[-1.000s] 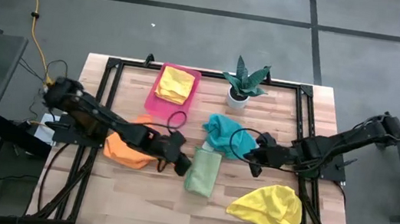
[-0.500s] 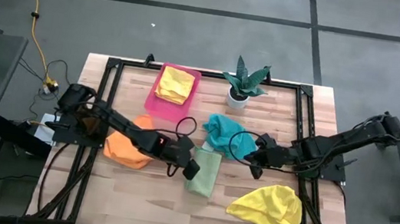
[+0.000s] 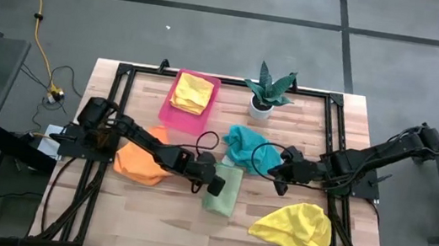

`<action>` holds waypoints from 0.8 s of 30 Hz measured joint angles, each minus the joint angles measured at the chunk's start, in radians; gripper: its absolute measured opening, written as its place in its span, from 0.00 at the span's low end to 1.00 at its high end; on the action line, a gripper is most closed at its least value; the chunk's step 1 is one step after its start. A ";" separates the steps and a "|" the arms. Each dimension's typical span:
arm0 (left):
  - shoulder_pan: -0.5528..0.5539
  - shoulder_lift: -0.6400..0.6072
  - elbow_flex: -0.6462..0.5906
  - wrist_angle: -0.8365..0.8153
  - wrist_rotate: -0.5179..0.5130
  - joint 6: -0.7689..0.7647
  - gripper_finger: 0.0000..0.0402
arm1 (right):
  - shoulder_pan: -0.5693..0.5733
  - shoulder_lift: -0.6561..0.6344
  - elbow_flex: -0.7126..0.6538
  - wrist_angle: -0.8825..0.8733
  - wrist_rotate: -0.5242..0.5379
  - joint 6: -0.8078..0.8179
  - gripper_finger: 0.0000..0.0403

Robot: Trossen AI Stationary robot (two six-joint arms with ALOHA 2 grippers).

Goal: Fold microfiber towels
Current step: Put the folded green microfiber cloth into the red bin

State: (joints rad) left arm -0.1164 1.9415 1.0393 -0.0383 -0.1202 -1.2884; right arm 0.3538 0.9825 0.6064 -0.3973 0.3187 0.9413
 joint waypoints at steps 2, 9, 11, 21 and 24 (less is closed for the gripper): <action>-0.002 0.002 -0.002 0.031 -0.004 0.001 0.67 | 0.000 0.000 0.000 -0.001 0.005 0.000 0.00; 0.000 0.007 -0.002 0.068 0.034 0.006 0.61 | 0.000 0.000 0.000 -0.001 0.023 0.000 0.00; 0.000 0.007 -0.003 0.067 0.037 0.020 0.53 | 0.000 0.000 0.000 -0.001 0.023 0.000 0.00; -0.001 -0.002 -0.006 0.153 0.141 0.203 0.05 | 0.000 0.000 0.000 -0.001 0.038 0.004 0.00; 0.013 -0.046 -0.012 0.146 0.152 0.259 0.03 | 0.000 0.000 0.000 -0.001 0.047 0.004 0.00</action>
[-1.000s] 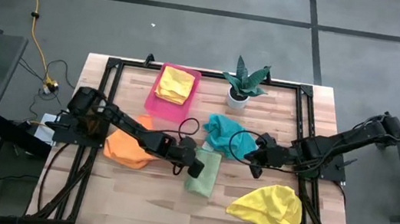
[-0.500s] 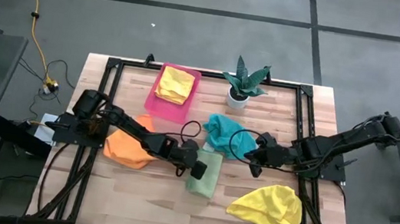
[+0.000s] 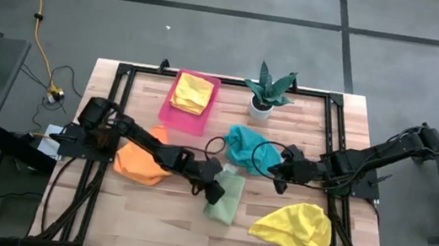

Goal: Fold microfiber towels
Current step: Put the folded green microfiber cloth into the red bin

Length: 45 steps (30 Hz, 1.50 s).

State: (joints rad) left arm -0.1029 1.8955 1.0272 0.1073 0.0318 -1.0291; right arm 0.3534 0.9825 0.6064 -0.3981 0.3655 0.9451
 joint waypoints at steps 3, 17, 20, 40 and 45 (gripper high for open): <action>0.020 -0.087 -0.025 -0.014 0.005 0.057 0.02 | 0.000 0.000 0.000 -0.002 0.007 0.000 0.00; 0.301 -0.723 -0.040 -0.383 -0.138 0.347 0.01 | 0.000 0.000 0.000 0.000 0.054 0.038 0.00; 0.421 -0.778 -0.037 -0.446 -0.105 0.379 0.01 | 0.000 0.000 0.000 0.000 0.054 0.046 0.00; 0.823 -0.555 0.109 -0.878 0.140 0.749 0.00 | 0.000 0.000 0.000 0.000 0.075 0.098 0.00; 0.836 -0.516 0.109 -0.887 0.168 0.790 0.00 | 0.000 0.000 0.000 0.000 0.075 0.106 0.00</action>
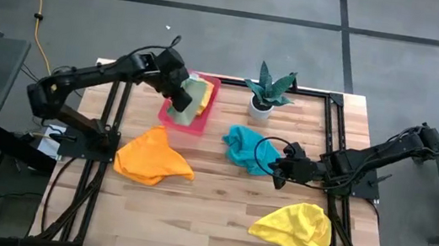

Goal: Fold microfiber towels
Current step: Put the folded green microfiber cloth into the red bin

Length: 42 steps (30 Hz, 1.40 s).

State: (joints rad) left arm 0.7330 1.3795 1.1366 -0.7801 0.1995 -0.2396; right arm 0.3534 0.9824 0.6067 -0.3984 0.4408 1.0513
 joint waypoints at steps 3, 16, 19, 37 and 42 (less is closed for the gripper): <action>0.000 0.008 0.000 0.047 0.003 -0.025 0.00 | 0.000 0.000 0.000 0.000 0.000 0.007 0.00; 0.000 0.116 0.000 0.115 -0.038 -0.215 0.00 | 0.000 0.000 0.000 0.000 0.029 -0.002 0.00; -0.002 0.148 0.000 0.148 0.047 -0.233 0.00 | 0.000 0.000 0.000 0.000 0.029 -0.004 0.00; -0.022 0.208 -0.030 0.187 -0.005 -0.307 0.00 | 0.001 0.000 0.000 0.001 0.022 -0.023 0.00; -0.029 0.244 -0.077 0.188 0.025 -0.316 0.00 | 0.001 0.000 0.000 0.001 0.021 -0.023 0.00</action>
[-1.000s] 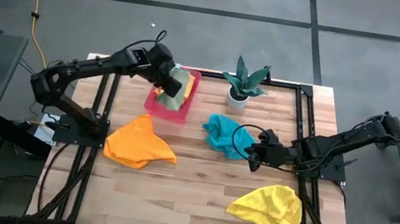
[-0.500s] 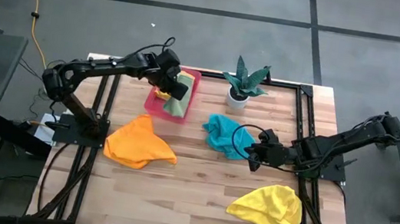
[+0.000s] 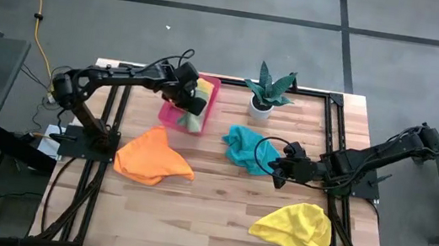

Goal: Fold microfiber towels
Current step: Put the folded green microfiber cloth into the red bin

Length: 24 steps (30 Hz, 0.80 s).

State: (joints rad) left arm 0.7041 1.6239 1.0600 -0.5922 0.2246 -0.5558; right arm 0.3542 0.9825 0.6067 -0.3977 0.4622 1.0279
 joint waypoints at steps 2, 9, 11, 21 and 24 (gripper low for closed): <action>-0.008 0.008 -0.002 0.017 0.020 0.005 0.00 | 0.000 0.000 0.000 0.000 0.000 0.000 0.00; -0.016 0.007 -0.001 0.140 0.035 -0.003 0.00 | 0.000 0.000 0.000 0.000 0.000 0.011 0.00; -0.008 0.009 -0.001 0.129 0.036 0.000 0.00 | 0.000 0.000 0.000 0.000 0.000 0.011 0.00; -0.008 0.017 -0.001 0.113 0.023 0.009 0.12 | 0.000 0.000 0.000 0.000 0.006 0.011 0.00; -0.007 0.017 -0.001 0.115 -0.005 0.009 0.18 | 0.000 0.000 0.000 0.000 0.006 0.011 0.00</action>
State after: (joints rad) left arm 0.6968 1.6409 1.0592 -0.4768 0.2197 -0.5468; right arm 0.3542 0.9823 0.6067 -0.3977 0.4685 1.0391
